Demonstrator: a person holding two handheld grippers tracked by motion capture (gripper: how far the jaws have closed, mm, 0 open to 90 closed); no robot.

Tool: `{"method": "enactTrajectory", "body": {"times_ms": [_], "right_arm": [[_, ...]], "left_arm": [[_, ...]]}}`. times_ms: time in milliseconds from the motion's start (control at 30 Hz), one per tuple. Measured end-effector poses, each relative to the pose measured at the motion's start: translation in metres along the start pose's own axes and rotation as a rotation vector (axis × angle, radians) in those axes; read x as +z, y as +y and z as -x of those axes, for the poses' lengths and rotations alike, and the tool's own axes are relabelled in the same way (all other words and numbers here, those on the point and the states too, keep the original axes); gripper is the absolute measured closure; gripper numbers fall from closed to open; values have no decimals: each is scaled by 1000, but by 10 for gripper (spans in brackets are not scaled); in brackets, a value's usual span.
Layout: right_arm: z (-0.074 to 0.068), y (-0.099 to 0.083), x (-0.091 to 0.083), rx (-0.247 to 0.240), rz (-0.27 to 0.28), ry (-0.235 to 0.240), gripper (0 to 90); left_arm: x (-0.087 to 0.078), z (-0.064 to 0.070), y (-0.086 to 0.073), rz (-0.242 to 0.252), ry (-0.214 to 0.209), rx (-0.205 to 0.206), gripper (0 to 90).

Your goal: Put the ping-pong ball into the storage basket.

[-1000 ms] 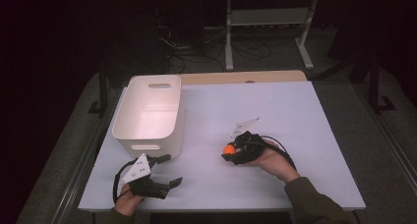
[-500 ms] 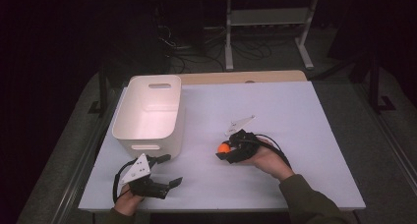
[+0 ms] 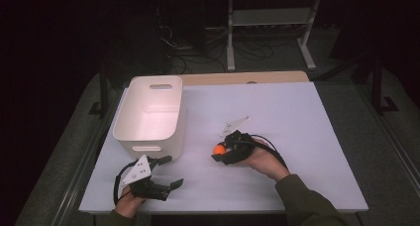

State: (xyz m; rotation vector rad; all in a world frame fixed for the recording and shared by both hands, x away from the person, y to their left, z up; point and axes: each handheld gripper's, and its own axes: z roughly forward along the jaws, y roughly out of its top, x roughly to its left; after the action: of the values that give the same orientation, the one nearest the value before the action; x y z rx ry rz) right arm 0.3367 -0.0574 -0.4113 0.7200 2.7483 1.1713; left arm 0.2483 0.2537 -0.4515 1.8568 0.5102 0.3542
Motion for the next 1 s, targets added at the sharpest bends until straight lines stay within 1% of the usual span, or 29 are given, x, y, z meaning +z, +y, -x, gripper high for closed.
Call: {"method": "enactTrajectory", "body": {"times_ms": [167, 500, 667, 1000], "right_arm": [[-1, 2, 2, 2, 4, 7, 495], [-3, 7, 10, -9, 1, 24, 495], [-4, 9, 12, -5, 1, 30, 495], [-6, 15, 17, -17, 6, 40, 495]], "left_arm": [[0, 0, 0, 0, -1, 1, 141], [0, 0, 0, 2, -1, -2, 141], [0, 0, 0, 1, -1, -3, 141], [0, 0, 0, 3, -1, -4, 141]]}}
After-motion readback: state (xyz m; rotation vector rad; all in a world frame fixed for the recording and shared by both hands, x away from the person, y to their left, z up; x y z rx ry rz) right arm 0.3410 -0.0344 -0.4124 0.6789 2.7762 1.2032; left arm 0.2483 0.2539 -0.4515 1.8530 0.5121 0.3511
